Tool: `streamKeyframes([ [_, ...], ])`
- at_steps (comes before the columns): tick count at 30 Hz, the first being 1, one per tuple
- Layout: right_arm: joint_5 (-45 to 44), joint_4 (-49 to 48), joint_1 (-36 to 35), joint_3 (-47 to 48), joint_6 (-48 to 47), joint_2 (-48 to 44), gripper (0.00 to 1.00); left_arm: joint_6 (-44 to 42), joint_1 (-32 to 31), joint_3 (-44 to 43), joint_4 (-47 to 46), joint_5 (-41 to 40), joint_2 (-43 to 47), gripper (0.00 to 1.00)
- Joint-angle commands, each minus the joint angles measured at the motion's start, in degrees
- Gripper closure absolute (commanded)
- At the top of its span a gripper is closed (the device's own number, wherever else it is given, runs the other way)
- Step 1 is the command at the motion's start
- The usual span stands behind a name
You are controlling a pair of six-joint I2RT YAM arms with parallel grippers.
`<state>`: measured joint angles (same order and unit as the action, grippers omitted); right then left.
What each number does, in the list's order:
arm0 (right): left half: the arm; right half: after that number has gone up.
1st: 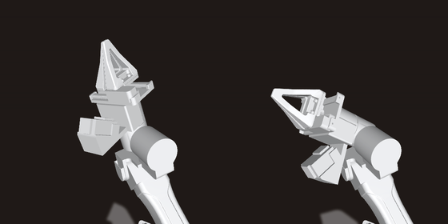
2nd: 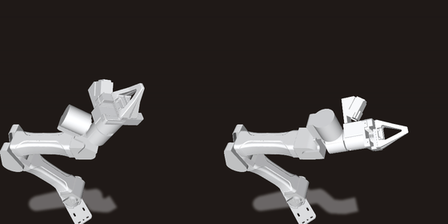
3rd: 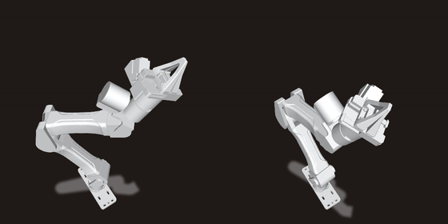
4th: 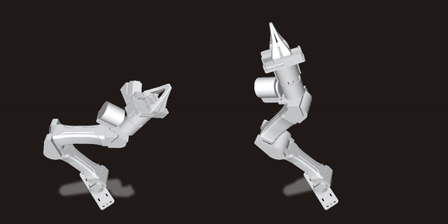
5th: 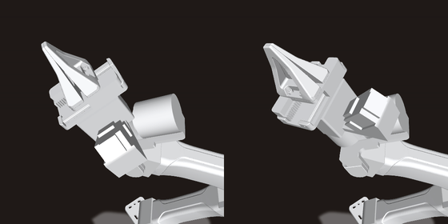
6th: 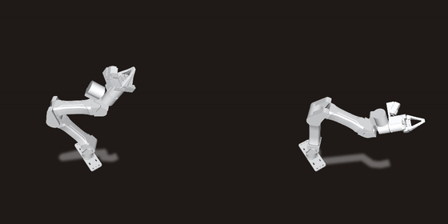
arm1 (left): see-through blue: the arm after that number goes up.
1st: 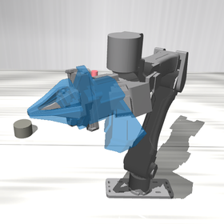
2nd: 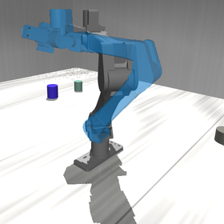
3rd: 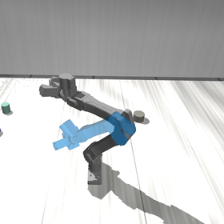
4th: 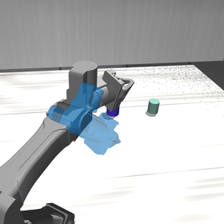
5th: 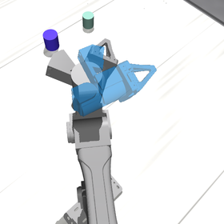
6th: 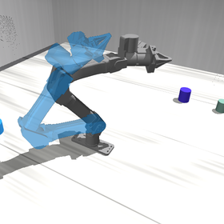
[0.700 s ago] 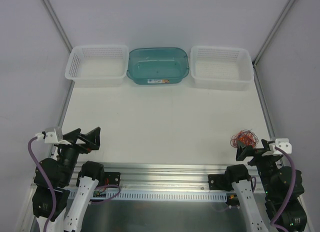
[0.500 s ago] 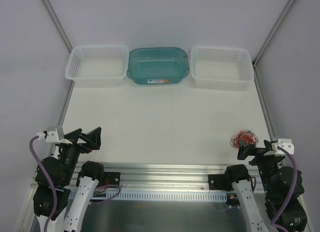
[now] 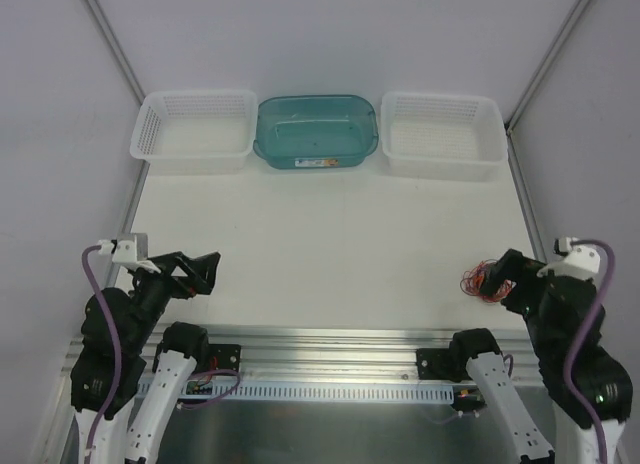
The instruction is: Untangle the cables
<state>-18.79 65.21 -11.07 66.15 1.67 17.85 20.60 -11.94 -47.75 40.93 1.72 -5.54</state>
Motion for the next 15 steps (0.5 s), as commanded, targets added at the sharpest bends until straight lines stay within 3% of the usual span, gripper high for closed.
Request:
streamKeyframes([
  [1, -6.35, 7.47, -0.27, -2.69, 12.89, 8.69, 0.00, 0.49, 0.17, 0.20, -1.55, 4.08, -6.31, 0.01],
  [9, -12.93, 3.44, -0.18, -14.89, 27.76, 18.86, 0.00, 1.37, 0.25, 5.19, -4.80, 6.63, -12.91, 0.01],
  [15, -16.46, -2.09, 2.62, -17.37, 34.27, 27.15, 0.00, 2.52, 0.17, 11.97, -9.72, 7.95, -13.79, 0.01],
])
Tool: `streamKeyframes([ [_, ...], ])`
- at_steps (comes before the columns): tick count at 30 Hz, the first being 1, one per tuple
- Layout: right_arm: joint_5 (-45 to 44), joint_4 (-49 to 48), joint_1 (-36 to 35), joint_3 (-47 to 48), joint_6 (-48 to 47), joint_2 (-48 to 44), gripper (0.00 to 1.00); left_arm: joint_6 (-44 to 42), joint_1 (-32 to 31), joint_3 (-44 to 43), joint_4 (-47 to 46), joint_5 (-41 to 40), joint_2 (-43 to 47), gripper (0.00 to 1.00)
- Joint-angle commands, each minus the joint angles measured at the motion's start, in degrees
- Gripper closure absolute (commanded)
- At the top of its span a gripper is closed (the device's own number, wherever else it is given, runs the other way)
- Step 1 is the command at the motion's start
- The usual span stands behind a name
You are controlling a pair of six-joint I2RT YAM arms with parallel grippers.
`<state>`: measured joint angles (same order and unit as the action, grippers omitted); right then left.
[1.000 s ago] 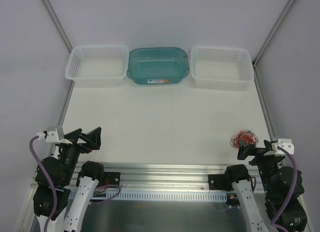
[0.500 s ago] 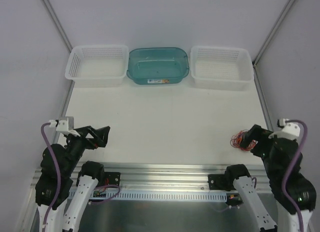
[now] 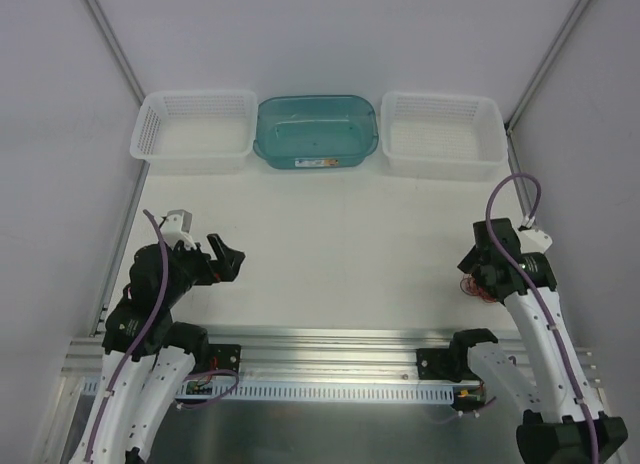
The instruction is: Untangle the cables
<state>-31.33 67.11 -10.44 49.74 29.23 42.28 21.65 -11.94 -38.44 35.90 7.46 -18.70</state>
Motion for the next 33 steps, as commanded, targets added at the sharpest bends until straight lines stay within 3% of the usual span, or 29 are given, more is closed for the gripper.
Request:
streamKeyframes([
  [1, -3.39, -5.14, 3.22, -1.91, 6.71, 4.46, 0.00, 1.38, 0.25, 2.92, -4.96, 2.46, -0.72, 0.01],
  [9, 1.27, -17.17, 14.99, -5.44, 6.10, 15.89, 0.00, 0.50, 0.78, 3.54, -4.79, 4.66, -1.25, 0.01],
  [16, 6.87, -25.97, 16.50, -7.28, 4.17, 30.39, 0.02, 0.50, 1.75, 3.72, -4.87, 6.51, -2.04, 0.01],
  [19, 10.93, -30.80, 16.41, -8.86, 2.06, 34.95, 0.14, 0.41, 2.19, 3.72, -4.87, 7.48, -2.48, 0.01],
  [25, 10.50, -33.62, 11.59, -9.39, -0.31, 37.08, 0.44, 0.24, 3.07, 3.63, -4.96, 8.88, -2.92, 0.01],
  [29, 10.15, -33.97, 3.96, -7.55, -2.07, 37.08, 0.76, 0.24, 3.68, 3.63, -5.14, 9.76, -3.19, 0.01],
  [33, 9.80, -35.64, -6.77, -4.39, -4.70, 37.17, 0.87, 0.24, 4.12, 3.81, -5.23, 10.90, -3.54, 0.01],
])
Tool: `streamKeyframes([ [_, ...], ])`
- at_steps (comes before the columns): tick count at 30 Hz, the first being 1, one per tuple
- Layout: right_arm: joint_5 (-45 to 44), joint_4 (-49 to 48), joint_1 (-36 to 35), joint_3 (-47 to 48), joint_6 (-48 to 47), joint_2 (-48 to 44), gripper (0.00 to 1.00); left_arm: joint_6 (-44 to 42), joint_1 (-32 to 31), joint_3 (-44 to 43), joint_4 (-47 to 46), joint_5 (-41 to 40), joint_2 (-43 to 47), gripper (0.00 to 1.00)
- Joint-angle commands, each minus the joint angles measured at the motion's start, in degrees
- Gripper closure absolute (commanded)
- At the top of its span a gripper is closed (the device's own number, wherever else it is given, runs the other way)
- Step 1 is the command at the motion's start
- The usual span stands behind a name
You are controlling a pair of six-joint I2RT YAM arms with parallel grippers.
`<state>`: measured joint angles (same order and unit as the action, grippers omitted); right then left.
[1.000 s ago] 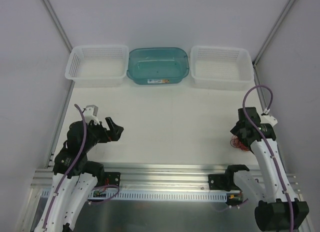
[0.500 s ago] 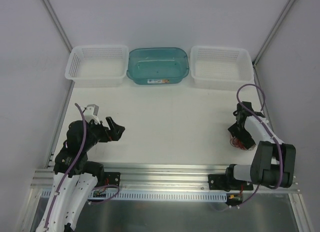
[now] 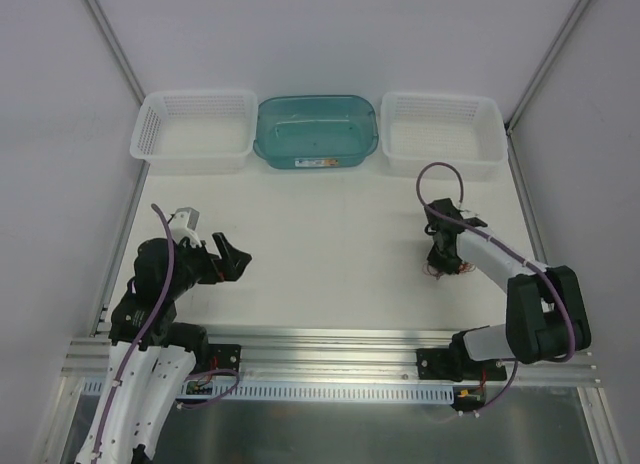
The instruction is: Untangle the cables
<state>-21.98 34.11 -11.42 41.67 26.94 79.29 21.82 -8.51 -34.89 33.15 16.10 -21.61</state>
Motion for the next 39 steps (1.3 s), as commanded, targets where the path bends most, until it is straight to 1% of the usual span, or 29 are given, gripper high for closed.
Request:
streamKeyframes([
  [1, 2.45, -4.82, -10.07, 4.29, -4.59, 0.17, 0.89, 0.06, 0.69, 0.27, -2.47, 2.62, -0.63, 0.01],
  [2, 3.94, -6.23, -12.20, 5.34, -5.83, 0.25, 0.94, 0.06, 0.78, 0.35, -2.47, 2.80, -0.63, 0.01],
  [3, 5.53, -7.73, -14.31, 5.79, -7.06, 0.17, 0.95, 0.06, 0.69, 0.44, -2.65, 2.97, -0.72, 0.01],
  [4, 8.41, -10.52, -18.51, 6.31, -9.34, 0.25, 0.96, 0.06, 0.69, 0.44, -2.65, 3.41, -0.89, 0.01],
  [6, 11.24, -13.09, -22.66, 8.07, -11.46, 0.78, 0.99, 0.06, 0.69, 0.62, -2.74, 4.20, -1.24, 0.01],
  [7, 14.30, -14.41, -24.60, 8.77, -12.95, 1.13, 0.99, -0.03, 0.78, 0.62, -2.91, 4.64, -1.86, 0.01],
  [8, 15.90, -17.29, -28.18, 9.30, -15.66, 1.39, 0.99, -0.03, 0.69, 0.70, -3.09, 5.60, -2.12, 0.01],
  [10, 20.45, -21.08, -32.76, 10.97, -17.79, 2.80, 0.99, -0.03, 0.69, 0.79, -3.35, 6.83, -3.52, 0.01],
  [11, 21.53, -22.40, -33.92, 11.41, -19.19, 3.33, 0.99, -0.11, 0.69, 0.79, -3.53, 8.23, -3.97, 0.01],
  [13, 26.53, -25.30, -36.73, 12.73, -20.17, 5.69, 0.99, -0.12, 0.69, 0.97, -3.88, 9.82, -5.98, 0.01],
  [15, 26.72, -25.58, -38.67, 14.13, -22.10, 8.24, 0.96, -0.03, 0.69, 1.06, -4.05, 12.27, -7.39, 0.01],
  [16, 25.77, -24.02, -40.42, 16.14, -22.71, 11.30, 0.95, 0.06, 0.69, 1.06, -4.14, 13.07, -9.14, 0.01],
  [18, 24.18, -21.29, -41.92, 18.26, -24.20, 14.39, 0.89, 0.41, 0.69, 1.06, -4.40, 14.92, -10.64, 0.01],
  [19, 22.43, -18.32, -43.32, 20.36, -24.74, 15.97, 0.87, 0.67, 0.60, 1.06, -4.41, 15.36, -12.04, 0.01],
  [21, 17.35, -15.66, -45.00, 21.43, -25.62, 18.62, 0.78, 1.55, 0.52, 1.23, -4.49, 16.24, -13.80, 0.01],
  [22, 16.54, -13.91, -46.05, 21.61, -25.71, 18.80, 0.73, 1.82, 0.25, 1.41, -4.67, 16.59, -14.25, 0.01],
  [23, 15.83, -13.28, -46.41, 21.35, -25.71, 18.36, 0.66, 2.08, -0.01, 1.41, -4.76, 16.77, -14.78, 0.01],
  [25, 14.16, -12.49, -47.20, 20.56, -25.45, 16.96, 0.57, 3.05, -1.68, 1.58, -5.02, 16.25, -16.35, 0.01],
  [26, 14.07, -12.40, -47.46, 19.43, -25.36, 15.82, 0.47, 3.66, -2.38, 1.58, -5.02, 15.81, -16.97, 0.01],
  [28, 13.63, -11.87, -47.90, 18.37, -25.10, 11.78, 0.38, 5.41, -4.39, 1.58, -5.46, 14.76, -18.64, 0.01],
  [29, 13.54, -11.61, -47.99, 17.92, -24.83, 10.29, 0.30, 6.20, -5.28, 1.67, -5.81, 13.27, -19.26, 0.01],
  [30, 13.45, -11.43, -48.17, 17.05, -24.57, 7.06, 0.25, 7.61, -6.07, 1.58, -6.16, 12.56, -20.48, 0.01],
  [31, 13.54, -11.08, -48.26, 16.61, -24.30, 5.46, 0.19, 8.40, -7.82, 1.58, -7.38, 11.86, -21.10, 0.01],
  [32, 13.63, -11.17, -48.17, 16.17, -23.69, 3.96, 0.01, 9.11, -8.88, 1.58, -8.18, 10.20, -21.63, 0.01],
  [34, 13.19, -10.99, -48.43, 14.94, -22.81, -0.77, 0.01, 11.48, -11.16, 1.50, -10.98, 7.65, -23.91, 0.01],
  [35, 12.75, -11.08, -48.35, 14.24, -21.85, -2.45, 0.00, 12.18, -13.35, 1.58, -11.95, 4.85, -24.62, 0.01],
  [39, 6.61, -11.78, -48.43, 10.72, -19.83, -10.01, 0.00, 14.56, -17.93, 1.23, -17.05, -2.28, -29.62, 0.01],
])
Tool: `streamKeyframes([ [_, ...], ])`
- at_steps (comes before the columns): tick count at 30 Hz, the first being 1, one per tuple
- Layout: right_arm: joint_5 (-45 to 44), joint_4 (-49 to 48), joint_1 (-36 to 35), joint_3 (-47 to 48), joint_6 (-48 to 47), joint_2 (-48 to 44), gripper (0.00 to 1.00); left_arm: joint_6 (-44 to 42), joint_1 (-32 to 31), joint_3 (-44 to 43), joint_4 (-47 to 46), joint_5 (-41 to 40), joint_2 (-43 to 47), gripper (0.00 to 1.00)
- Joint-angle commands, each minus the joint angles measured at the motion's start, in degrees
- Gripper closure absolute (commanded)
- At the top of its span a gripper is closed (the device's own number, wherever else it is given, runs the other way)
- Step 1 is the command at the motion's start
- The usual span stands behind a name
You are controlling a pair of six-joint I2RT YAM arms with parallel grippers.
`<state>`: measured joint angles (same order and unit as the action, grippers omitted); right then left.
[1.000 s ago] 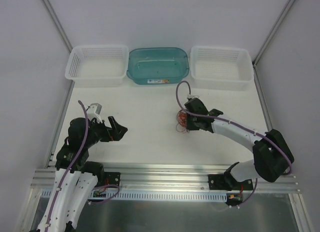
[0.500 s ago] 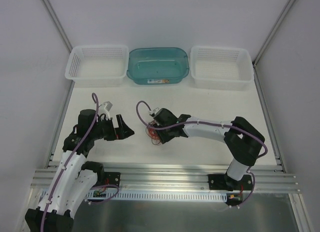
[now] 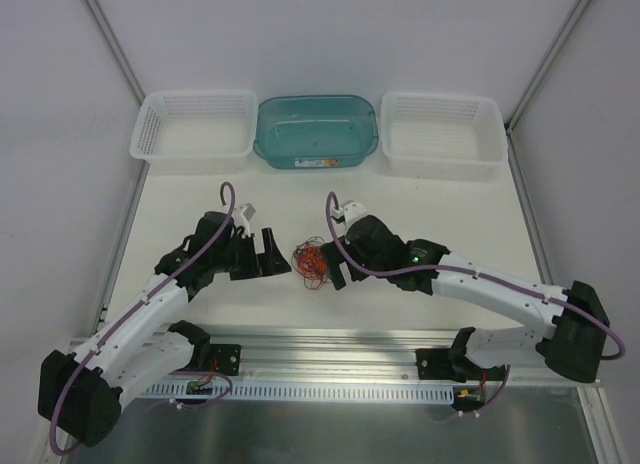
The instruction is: Untangle the cables
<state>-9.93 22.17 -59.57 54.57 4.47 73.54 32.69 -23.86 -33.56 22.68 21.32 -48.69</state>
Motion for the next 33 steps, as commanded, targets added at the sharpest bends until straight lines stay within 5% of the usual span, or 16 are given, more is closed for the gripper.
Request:
streamKeyframes([
  [1, -6.06, -0.81, -0.28, -4.27, 2.91, -7.33, 0.01, 3.87, -3.12, -0.10, -7.64, -8.22, -3.34, 0.01],
  [8, -9.23, -9.60, -0.37, -14.73, 7.22, -17.71, 0.02, 7.04, -8.39, -0.36, -20.47, -11.03, -12.03, 0.09],
  [19, -7.56, -21.90, -0.55, -21.60, 11.44, -18.35, 0.08, 9.15, -13.84, -3.70, -25.66, -16.04, -26.10, 0.18],
  [23, -7.56, -26.91, -0.46, -22.66, 13.01, -15.27, 0.09, 10.55, -15.69, -2.39, -30.14, -16.49, -29.27, 0.38],
  [27, -7.29, -33.33, -0.55, -24.77, 15.21, -12.55, 0.10, 11.26, -16.48, -0.72, -33.57, -12.37, -31.56, 1.00],
  [33, -6.76, -38.68, -0.55, -25.82, 16.18, -7.80, 0.14, 10.73, -18.68, 2.26, -35.24, -11.83, -25.50, 1.00],
])
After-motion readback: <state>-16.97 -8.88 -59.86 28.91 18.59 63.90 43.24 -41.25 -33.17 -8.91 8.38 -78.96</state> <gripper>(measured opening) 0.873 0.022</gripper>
